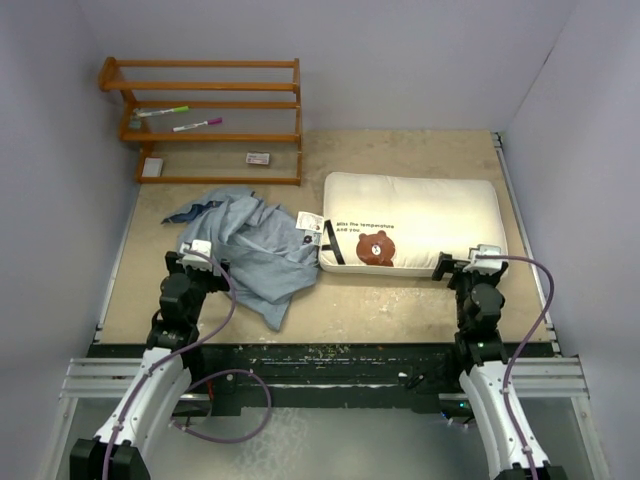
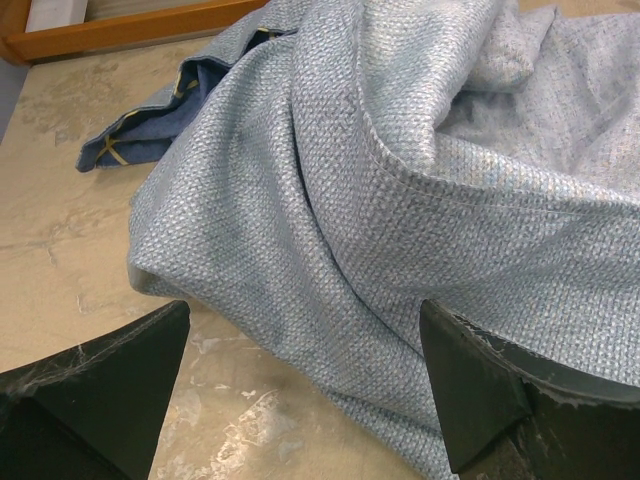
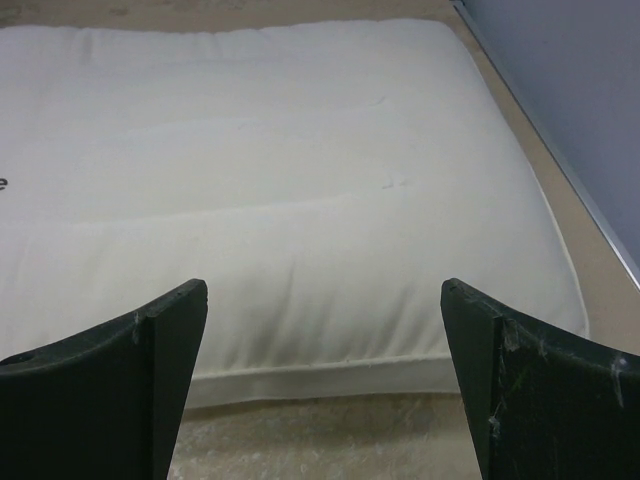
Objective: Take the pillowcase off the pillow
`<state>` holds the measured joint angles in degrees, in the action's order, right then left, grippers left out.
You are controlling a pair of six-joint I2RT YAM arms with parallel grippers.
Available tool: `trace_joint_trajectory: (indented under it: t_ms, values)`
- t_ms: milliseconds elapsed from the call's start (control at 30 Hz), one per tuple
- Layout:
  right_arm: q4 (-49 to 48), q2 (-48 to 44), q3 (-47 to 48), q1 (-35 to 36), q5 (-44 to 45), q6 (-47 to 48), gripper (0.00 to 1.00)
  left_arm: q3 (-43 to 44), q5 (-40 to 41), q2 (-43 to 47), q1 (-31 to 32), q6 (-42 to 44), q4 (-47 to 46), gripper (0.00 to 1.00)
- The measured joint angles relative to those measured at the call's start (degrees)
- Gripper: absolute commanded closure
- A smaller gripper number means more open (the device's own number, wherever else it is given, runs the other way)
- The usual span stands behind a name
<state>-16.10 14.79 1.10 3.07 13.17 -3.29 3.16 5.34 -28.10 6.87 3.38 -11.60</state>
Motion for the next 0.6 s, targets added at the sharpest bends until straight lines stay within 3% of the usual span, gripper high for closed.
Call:
trace_joint_trajectory:
  t_ms: [600]
  values:
    - [-3.3, 3.21, 0.0, 0.02, -4.44, 0.48, 0.0, -0.02, 0.09, -0.09, 0.0, 0.0, -0.02, 0.01]
